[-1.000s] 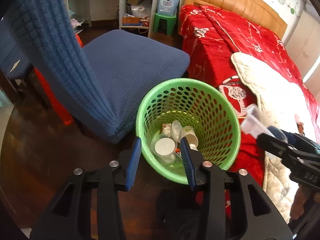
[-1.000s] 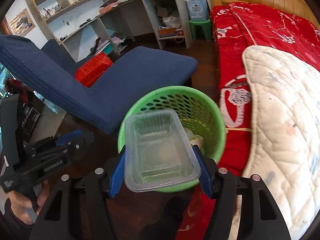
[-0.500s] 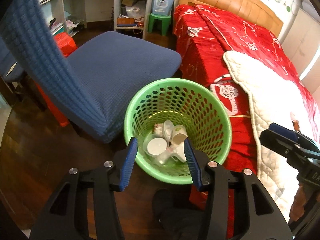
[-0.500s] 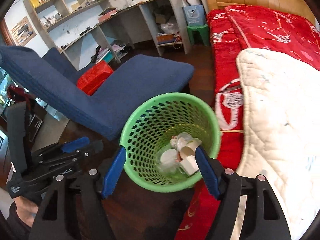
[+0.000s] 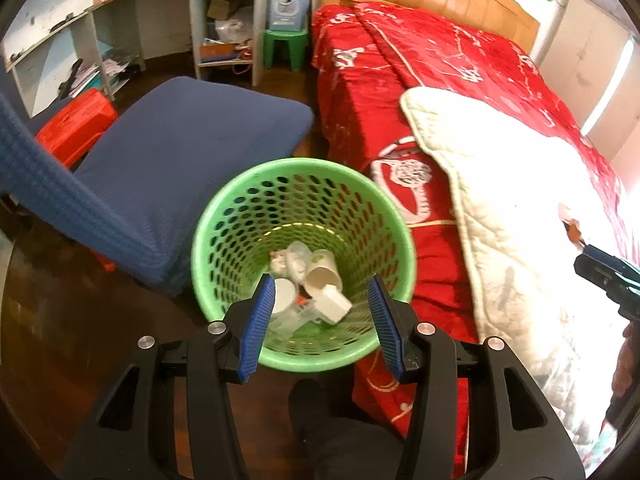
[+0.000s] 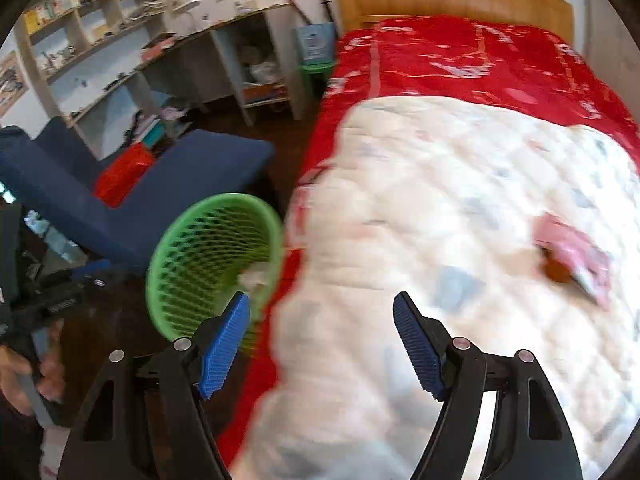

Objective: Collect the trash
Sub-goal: 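Grasp the pink Franzzi wrapper with the right tool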

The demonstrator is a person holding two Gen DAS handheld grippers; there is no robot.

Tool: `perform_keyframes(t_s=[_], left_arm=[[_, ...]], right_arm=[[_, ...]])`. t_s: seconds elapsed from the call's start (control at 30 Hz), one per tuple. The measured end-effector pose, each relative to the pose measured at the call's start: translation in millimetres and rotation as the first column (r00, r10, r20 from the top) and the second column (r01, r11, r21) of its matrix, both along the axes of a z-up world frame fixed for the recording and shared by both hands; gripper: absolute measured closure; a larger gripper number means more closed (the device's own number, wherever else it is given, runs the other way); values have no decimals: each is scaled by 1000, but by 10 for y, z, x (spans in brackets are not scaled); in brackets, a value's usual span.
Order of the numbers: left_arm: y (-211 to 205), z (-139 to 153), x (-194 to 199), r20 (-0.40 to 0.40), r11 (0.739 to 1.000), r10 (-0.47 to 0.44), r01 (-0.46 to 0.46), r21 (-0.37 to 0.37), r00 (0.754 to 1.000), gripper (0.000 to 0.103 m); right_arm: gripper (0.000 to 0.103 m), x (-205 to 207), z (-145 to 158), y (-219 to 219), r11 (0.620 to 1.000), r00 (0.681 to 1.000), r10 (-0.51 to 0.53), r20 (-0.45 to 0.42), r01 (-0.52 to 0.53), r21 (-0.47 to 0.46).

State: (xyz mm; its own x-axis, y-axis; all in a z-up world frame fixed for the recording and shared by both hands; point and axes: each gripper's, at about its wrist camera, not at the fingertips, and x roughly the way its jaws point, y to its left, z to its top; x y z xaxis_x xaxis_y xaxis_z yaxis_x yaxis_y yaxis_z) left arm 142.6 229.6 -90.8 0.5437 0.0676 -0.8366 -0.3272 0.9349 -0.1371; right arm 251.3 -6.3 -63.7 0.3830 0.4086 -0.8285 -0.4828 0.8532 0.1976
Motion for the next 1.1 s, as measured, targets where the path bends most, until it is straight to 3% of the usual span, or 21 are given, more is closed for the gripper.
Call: perform_keyframes(t_s=[0.37,0.5,0.73,0.97,1.1], left_arm=[[-443,-23,270,-19,998,-68,68,-5,998,53],[-655,-10,412,-22,995,-95,95,3,995,52],[-958,1,614,-22,992,-124,125,14,992,49],[-1263,6,816,-30,983,-175,177,45,984,48],[-1410,-9,917,-39,975,-210,212,65,977,47]], right_arm=[[23,389,-163,-1274,984,998,-48,37,54,-169],[19,600,-219,-1511,962,997,50,51,-35,-270],[16,974,-463,-1697,870,969,247,29,-208,-447],[16,1371,-764,-1747,795,932,359,-48,-332,-507],[16,1517,-862,-1748,779,914,398,-84,-385,-496]])
